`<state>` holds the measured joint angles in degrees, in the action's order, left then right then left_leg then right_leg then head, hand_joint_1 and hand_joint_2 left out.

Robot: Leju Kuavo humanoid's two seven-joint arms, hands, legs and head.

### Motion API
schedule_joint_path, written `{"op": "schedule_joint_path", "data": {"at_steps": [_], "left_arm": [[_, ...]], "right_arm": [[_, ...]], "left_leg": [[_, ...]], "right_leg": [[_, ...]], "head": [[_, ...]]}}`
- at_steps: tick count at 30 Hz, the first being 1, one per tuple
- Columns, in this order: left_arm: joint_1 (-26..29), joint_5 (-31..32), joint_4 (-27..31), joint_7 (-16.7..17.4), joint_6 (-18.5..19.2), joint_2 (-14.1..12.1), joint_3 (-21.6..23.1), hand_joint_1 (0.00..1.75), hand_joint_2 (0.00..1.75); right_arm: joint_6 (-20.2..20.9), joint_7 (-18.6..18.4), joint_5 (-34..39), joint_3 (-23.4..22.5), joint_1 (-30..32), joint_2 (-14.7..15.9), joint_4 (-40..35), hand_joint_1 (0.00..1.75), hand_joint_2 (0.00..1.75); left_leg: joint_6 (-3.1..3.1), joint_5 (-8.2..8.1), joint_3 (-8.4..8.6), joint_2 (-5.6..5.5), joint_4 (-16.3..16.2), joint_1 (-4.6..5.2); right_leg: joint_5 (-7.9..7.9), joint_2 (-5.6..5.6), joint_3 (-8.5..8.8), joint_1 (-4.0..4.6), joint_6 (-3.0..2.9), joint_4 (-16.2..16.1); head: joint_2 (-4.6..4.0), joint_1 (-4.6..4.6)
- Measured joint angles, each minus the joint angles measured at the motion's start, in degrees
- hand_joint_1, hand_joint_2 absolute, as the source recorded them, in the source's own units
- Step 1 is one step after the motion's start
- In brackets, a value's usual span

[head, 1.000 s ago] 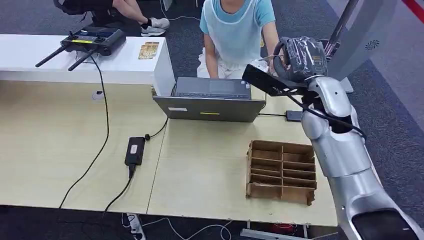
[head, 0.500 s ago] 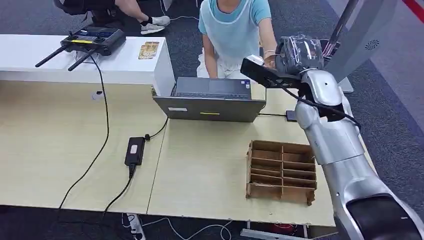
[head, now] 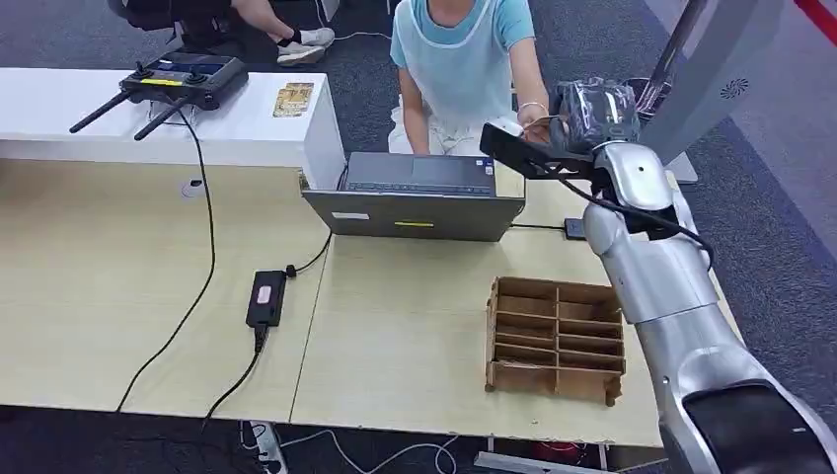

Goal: Pass the card to the sensor for recognition and then transmit it.

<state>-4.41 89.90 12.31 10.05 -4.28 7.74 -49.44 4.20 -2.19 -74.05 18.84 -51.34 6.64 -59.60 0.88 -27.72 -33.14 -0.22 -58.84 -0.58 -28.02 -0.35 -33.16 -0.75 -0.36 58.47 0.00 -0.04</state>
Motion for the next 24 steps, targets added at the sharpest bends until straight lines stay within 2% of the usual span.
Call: {"op": "schedule_joint_path", "data": {"at_steps": [1, 2, 3, 15, 24], "left_arm": [[0.0, 0.0, 0.0, 0.0, 0.0, 0.0, -0.02, 0.0, 0.0], [0.0, 0.0, 0.0, 0.0, 0.0, 0.0, 0.0, 0.0, 0.0], [0.0, 0.0, 0.0, 0.0, 0.0, 0.0, 0.0, 0.0, 0.0], [0.0, 0.0, 0.0, 0.04, 0.0, 0.0, 0.0, 0.0, 0.0], [0.05, -0.11, 0.0, 0.55, 0.0, 0.0, -0.02, 0.0, 0.0]], "right_arm": [[0.0, 0.02, -0.24, 0.0, 0.0, -0.02, 0.04, 1.5, 1.75], [0.0, 0.07, -0.4, 0.0, 0.0, -0.04, 0.09, 0.21, 1.75], [0.0, 0.07, -0.63, -0.02, 0.0, -0.07, 0.11, 0.0, 1.75], [-1.22, 1.2, 0.78, -1.2, 0.63, -0.15, -1.48, 0.0, 1.75], [-2.75, 4.72, 9.1, -5.98, 6.06, -0.42, -11.44, 0.0, 1.75]], "left_leg": [[0.0, 0.0, 0.0, 0.0, 0.0, 0.0], [0.0, 0.0, 0.0, 0.0, 0.0, 0.0], [0.0, 0.0, 0.0, 0.0, 0.0, 0.0], [0.0, 0.0, 0.0, 0.0, 0.0, 0.0], [0.0, 0.0, 0.0, -0.02, 0.0, 0.0]], "right_leg": [[0.0, 0.0, 0.0, 0.0, 0.0, 0.0], [0.0, 0.0, 0.0, 0.0, 0.0, 0.0], [0.0, 0.0, 0.0, 0.0, 0.0, 0.0], [0.0, 0.0, -0.01, 0.0, 0.0, 0.0], [-0.01, -0.01, -0.01, 0.0, 0.01, -0.02]], "head": [[0.0, 0.0], [0.02, 0.0], [0.0, 0.0], [0.02, -0.02], [0.0, 0.0]]}}
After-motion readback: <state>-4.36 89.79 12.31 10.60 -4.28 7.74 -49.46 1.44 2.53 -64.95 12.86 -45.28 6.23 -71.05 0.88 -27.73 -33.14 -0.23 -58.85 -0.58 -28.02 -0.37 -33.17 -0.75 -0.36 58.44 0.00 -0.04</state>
